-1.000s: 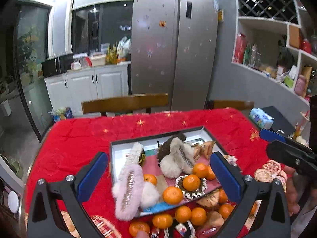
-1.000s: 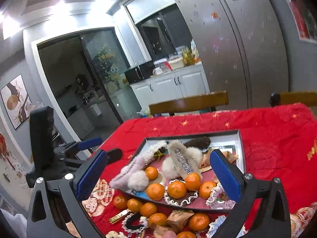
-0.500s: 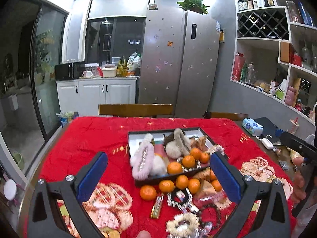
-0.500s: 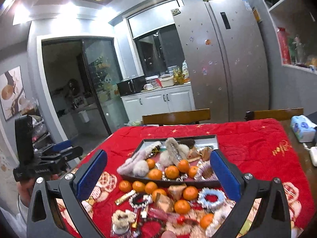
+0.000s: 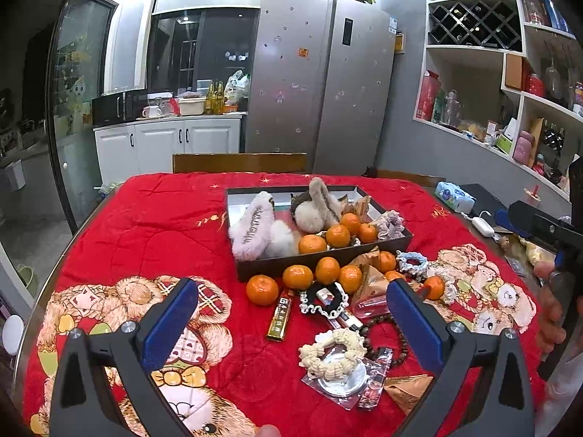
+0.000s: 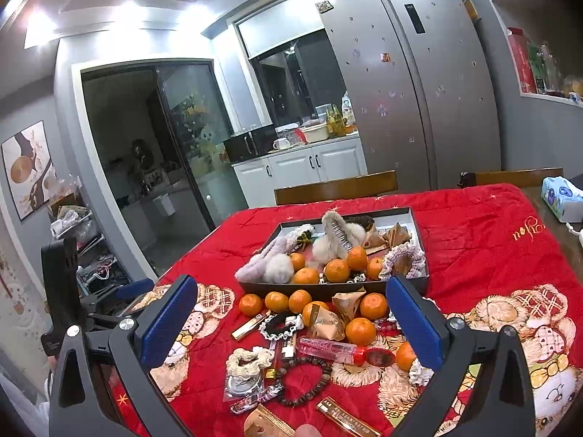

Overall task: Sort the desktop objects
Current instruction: 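Move the left tool onto a loose orange while the right tool approaches another orange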

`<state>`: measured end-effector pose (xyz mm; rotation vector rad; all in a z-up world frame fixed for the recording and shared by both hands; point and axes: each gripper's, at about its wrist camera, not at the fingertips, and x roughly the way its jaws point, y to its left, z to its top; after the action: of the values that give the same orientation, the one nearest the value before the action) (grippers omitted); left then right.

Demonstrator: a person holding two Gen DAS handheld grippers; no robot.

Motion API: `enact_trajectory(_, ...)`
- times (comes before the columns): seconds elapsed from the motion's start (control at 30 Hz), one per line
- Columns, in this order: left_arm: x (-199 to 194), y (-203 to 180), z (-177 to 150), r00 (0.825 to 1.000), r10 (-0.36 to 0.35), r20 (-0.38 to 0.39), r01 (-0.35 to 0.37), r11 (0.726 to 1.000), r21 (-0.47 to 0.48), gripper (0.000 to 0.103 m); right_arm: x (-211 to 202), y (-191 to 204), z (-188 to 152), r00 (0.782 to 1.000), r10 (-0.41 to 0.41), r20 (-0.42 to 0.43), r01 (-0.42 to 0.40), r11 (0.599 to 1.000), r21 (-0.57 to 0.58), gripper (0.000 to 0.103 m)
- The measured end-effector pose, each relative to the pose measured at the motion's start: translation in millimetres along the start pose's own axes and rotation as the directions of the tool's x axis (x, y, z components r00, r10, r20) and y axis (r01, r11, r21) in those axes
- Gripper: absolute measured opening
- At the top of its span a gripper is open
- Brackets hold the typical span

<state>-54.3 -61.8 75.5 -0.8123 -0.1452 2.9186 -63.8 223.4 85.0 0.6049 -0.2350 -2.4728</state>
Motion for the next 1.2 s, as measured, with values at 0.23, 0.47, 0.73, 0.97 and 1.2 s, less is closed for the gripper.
enact_trajectory(0.23,14.6,8.3,10.8,1.0,0.019,-0.011,-0.019,1.0,0.012,0.103,12.9,-2.9,4.8,1.0,0.004,-0.02,-0.004,1.0,0.005,0.103)
enact_trajectory(0.47,34.9,14.6,15.4,0.999,0.037,-0.039,-0.036,0.999,0.025,0.103,31.5,-2.2,5.5,0.998,0.021,-0.055,-0.021,1.0,0.005,0.103)
enact_trajectory(0.73,69.8,24.7,20.3,0.992,0.055,-0.113,-0.051,0.998,0.036,0.103,72.3,3.3,2.9,0.99,0.052,-0.129,-0.051,0.999,0.012,0.103)
enact_trajectory(0.97,97.1,26.2,28.9,0.988,0.073,-0.138,-0.063,0.995,0.076,0.103,119.1,9.4,-2.5,0.975,0.075,-0.211,-0.07,0.997,0.03,0.103)
enact_trajectory(1.2,139.8,41.9,24.0,0.973,0.048,-0.225,-0.047,0.999,0.012,0.103,160.1,4.1,-9.2,0.952,0.106,-0.287,-0.093,0.994,0.058,0.102)
